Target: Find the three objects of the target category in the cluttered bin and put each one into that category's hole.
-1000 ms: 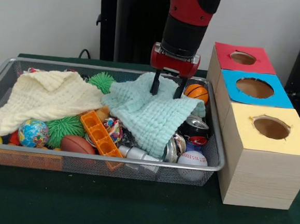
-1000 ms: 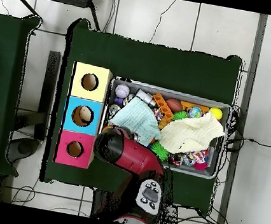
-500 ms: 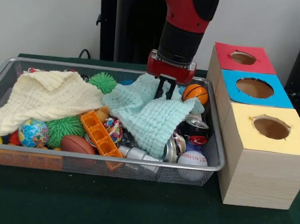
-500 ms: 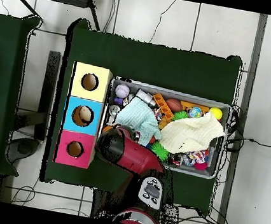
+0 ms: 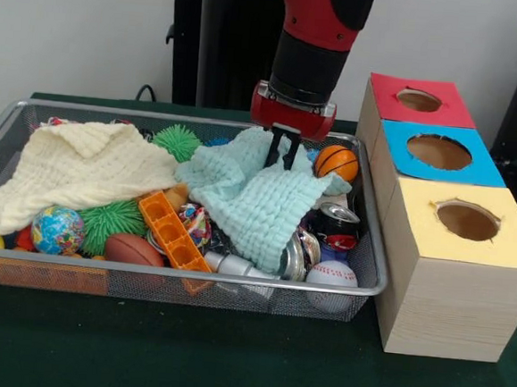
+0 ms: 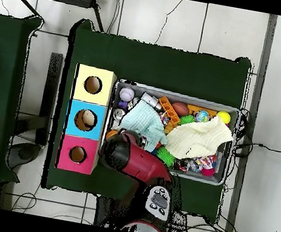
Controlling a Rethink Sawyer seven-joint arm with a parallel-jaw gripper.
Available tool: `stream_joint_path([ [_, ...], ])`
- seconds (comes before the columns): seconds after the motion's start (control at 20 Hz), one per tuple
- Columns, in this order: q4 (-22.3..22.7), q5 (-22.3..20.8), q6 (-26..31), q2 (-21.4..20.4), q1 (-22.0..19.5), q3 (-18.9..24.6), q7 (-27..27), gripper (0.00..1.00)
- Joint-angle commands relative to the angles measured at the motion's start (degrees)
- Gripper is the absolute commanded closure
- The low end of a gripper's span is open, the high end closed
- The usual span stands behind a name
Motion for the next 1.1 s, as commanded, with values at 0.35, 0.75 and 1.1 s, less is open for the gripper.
stream_joint_path([
  [0.35, 3.19, -3.33, 16.90, -19.18, -3.68, -0.66, 3.48, 1.00],
  [0.75, 0.77, -6.68, 24.02, -21.53, -10.01, 1.68, -1.61, 1.00],
  [1.1, 0.98, -10.25, 23.16, -21.96, -17.93, 5.75, -5.65, 1.00],
])
